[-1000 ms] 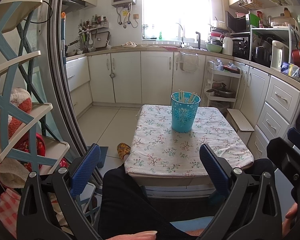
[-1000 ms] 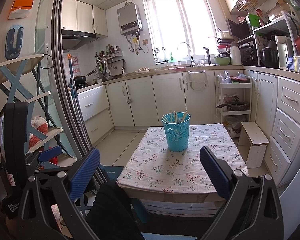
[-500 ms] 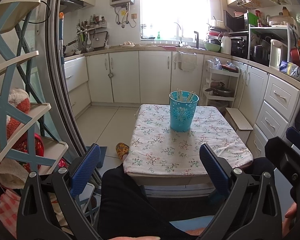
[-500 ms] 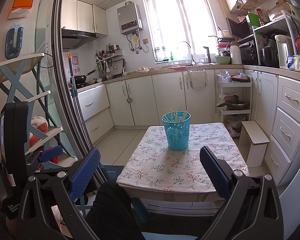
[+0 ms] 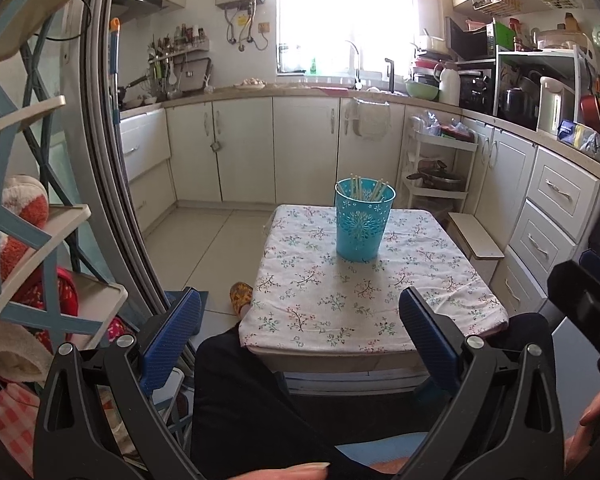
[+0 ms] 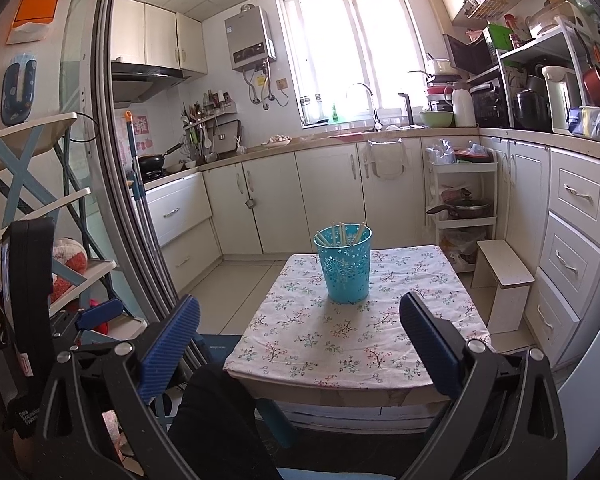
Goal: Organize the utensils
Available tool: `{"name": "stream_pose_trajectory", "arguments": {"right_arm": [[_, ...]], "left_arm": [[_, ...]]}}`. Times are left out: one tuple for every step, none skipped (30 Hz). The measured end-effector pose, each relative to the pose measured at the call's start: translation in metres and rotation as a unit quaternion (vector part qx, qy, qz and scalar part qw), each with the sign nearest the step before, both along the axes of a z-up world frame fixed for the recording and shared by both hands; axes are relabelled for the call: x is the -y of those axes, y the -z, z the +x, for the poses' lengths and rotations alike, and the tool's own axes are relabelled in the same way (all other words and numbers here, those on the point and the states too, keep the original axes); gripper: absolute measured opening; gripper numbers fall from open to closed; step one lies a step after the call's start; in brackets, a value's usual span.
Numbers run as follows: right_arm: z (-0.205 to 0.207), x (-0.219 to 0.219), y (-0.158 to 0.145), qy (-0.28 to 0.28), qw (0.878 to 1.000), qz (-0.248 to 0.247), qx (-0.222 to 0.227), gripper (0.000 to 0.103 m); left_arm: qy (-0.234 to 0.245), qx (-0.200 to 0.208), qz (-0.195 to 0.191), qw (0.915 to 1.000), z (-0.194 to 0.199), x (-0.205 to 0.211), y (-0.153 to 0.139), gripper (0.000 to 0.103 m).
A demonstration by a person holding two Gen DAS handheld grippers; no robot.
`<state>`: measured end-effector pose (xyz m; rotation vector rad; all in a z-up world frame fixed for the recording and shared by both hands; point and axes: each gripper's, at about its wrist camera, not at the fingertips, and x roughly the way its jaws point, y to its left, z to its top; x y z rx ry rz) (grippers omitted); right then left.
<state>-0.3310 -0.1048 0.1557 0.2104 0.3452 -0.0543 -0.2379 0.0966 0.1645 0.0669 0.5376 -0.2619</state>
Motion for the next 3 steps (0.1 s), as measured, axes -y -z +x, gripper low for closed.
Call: {"name": "stream_pose_trajectory", "arguments": {"right_arm": [[0.004,0.003,0.001,0.002,1.000,0.001,-0.003,0.096],[0.007,0.005,0.002,0.003,1.000,0.002,-0.006,0.096],[0.012,0.009,0.004,0.006,1.000,0.004,-0.009,0.096]], "left_arm": [[0.001,-0.003,0.000,1.0000,0.004,0.001,0.001,0.095],[0.004,-0.008,0.000,1.0000,0.009,0.003,0.003,0.095],[0.008,-0.014,0.000,0.9999,0.015,0.005,0.005,0.095]]}}
